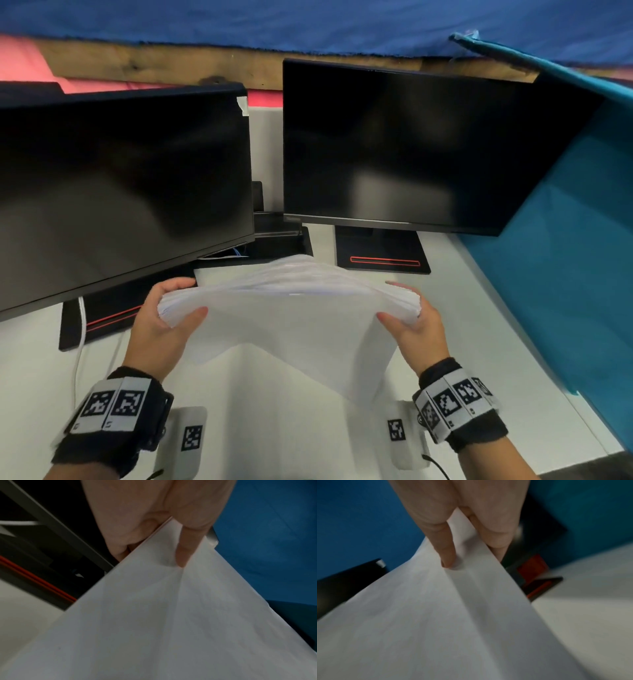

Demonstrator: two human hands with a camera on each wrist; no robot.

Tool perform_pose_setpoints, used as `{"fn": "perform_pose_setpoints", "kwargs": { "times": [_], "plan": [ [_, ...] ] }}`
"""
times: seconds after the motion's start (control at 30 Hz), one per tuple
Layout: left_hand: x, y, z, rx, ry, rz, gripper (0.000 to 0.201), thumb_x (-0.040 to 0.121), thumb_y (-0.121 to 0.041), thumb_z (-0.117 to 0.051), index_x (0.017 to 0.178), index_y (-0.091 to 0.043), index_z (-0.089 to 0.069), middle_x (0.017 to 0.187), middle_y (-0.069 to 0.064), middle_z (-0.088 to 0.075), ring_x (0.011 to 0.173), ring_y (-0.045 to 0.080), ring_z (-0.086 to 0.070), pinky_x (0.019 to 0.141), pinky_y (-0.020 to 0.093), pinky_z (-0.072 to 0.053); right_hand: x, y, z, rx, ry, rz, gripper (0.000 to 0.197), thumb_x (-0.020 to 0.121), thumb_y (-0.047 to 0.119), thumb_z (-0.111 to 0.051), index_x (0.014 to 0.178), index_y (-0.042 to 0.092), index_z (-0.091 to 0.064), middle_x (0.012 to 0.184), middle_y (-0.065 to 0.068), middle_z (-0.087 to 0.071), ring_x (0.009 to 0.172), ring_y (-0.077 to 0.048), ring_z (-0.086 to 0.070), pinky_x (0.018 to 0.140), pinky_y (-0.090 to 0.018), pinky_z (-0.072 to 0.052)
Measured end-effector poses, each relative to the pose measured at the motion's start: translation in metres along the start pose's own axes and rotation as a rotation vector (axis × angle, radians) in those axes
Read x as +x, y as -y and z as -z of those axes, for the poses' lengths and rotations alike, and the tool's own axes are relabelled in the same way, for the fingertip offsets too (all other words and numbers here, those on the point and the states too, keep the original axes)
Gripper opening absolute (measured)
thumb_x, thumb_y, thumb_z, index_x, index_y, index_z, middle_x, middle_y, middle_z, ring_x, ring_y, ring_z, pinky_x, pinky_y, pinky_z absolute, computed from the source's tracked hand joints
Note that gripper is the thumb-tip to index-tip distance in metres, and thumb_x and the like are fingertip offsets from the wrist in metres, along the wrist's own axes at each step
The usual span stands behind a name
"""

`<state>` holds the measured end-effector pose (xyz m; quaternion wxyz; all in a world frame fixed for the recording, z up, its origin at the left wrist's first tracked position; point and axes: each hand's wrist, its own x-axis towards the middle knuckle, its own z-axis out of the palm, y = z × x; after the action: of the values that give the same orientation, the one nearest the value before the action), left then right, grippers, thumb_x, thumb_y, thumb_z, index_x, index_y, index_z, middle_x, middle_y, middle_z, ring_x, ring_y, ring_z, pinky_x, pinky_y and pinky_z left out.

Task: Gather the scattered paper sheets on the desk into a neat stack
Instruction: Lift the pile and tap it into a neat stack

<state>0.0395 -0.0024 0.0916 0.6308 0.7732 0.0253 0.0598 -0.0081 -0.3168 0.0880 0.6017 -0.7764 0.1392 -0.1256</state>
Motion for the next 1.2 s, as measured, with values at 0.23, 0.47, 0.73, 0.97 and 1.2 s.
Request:
{"fn": "perform_pose_setpoints", "kwargs": {
  "times": [0.23,0.47,0.73,0.97,1.2],
  "plan": [
    [-0.002,-0.003,0.004,-0.024,-0.152,-0.093,0.030,0.081,-0.005,-0.065,0.081,-0.032,-0.052,0.082,-0.002,-0.057,0.075,0.014,-0.054,0.063,0.020,-0.045,0.005,0.007,0.000,0.145,0.033,0.093,0.027,0.078,-0.010,-0.064,0.080,0.017,-0.067,0.069,0.019,-0.072,0.067,0.004,-0.066,0.065,-0.009,-0.050],
    [-0.014,0.016,0.000,-0.021,-0.002,0.008,0.030,0.078,0.000,-0.066,0.087,-0.028,-0.062,0.093,-0.004,-0.066,0.082,0.006,-0.062,0.070,0.016,-0.048,-0.005,-0.020,-0.003,0.153,0.062,-0.083,0.032,0.075,-0.006,-0.069,0.086,0.024,-0.065,0.071,0.015,-0.073,0.072,0.001,-0.068,0.058,-0.008,-0.050],
    [-0.017,0.010,0.004,-0.016,-0.028,-0.045,0.034,0.076,-0.002,-0.069,0.094,-0.029,-0.060,0.095,-0.007,-0.063,0.089,0.010,-0.059,0.069,0.016,-0.049,-0.007,-0.015,0.002,0.139,0.041,-0.007,0.035,0.075,-0.005,-0.070,0.090,0.026,-0.064,0.078,0.019,-0.074,0.084,-0.001,-0.068,0.073,-0.014,-0.055],
    [-0.015,-0.001,-0.006,-0.156,-0.231,-0.148,0.045,0.082,-0.019,-0.065,0.119,-0.030,-0.043,0.100,-0.008,-0.064,0.088,-0.007,-0.063,0.077,0.010,-0.050,-0.008,0.003,-0.005,-0.053,-0.186,0.378,0.084,0.077,0.008,-0.066,0.138,0.040,-0.017,0.121,0.005,-0.053,0.115,0.008,-0.045,0.100,-0.006,-0.031],
    [-0.008,-0.010,-0.016,-0.120,-0.323,-0.077,0.028,0.085,-0.017,-0.061,0.112,-0.021,-0.054,0.092,-0.020,-0.056,0.076,-0.025,-0.054,0.068,-0.002,-0.042,-0.009,-0.010,-0.008,-0.347,-0.171,0.461,0.057,0.084,0.003,-0.060,0.131,0.029,-0.044,0.127,-0.007,-0.045,0.113,0.003,-0.041,0.095,0.006,-0.024]
  ]
}}
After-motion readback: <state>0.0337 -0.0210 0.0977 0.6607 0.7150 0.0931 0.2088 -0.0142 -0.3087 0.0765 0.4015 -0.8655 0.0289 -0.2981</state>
